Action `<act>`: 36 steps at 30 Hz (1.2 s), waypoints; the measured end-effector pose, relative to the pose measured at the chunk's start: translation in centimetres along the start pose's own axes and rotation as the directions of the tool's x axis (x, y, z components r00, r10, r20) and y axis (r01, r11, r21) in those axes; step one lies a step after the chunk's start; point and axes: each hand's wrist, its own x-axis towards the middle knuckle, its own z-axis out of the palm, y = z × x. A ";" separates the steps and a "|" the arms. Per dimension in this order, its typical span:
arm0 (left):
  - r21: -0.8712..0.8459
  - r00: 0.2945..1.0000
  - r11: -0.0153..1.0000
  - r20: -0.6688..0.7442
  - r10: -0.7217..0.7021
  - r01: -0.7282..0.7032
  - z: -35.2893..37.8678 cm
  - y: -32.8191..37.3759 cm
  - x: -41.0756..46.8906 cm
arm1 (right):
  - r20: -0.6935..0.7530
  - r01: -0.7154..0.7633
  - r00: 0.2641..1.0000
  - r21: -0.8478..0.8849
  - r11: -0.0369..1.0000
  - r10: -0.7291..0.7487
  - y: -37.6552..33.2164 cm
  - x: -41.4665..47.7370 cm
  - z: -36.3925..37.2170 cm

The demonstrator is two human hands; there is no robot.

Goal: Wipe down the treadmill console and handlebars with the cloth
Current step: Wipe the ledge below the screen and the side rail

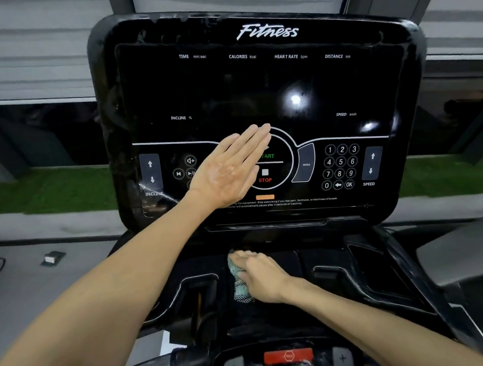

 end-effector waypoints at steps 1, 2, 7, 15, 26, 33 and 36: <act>0.003 1.000 1.000 0.001 0.000 0.000 0.0 0.1 0.0 | 0.002 -0.010 1.000 0.035 0.999 0.010 0.0 0.2 0.0; 0.004 1.000 1.000 0.001 0.001 -0.001 0.0 0.1 0.1 | 0.003 -0.014 1.000 0.075 0.997 0.014 0.1 0.4 0.0; 0.019 1.000 1.000 -0.013 0.005 -0.005 -0.2 0.0 0.1 | 0.065 0.033 0.997 0.192 0.981 -0.046 0.8 -0.5 -0.4; 0.003 1.000 1.000 -0.022 0.007 -0.007 -0.1 0.0 0.1 | 0.321 0.225 0.897 0.257 0.940 -0.303 2.1 -3.3 -3.1; -0.003 1.000 1.000 -0.024 0.001 -0.001 -0.1 0.0 0.1 | 0.199 0.177 0.971 -0.232 0.957 -0.131 8.2 -6.3 -5.5; 0.001 1.000 1.000 -0.025 -0.003 0.003 -0.1 0.0 0.0 | -0.046 -0.024 0.999 -0.466 0.885 0.002 7.1 -5.5 -3.5; 0.004 1.000 1.000 -0.018 -0.005 0.005 -0.2 0.0 0.0 | -0.065 -0.062 0.997 -0.386 0.920 0.040 6.9 -6.0 -3.5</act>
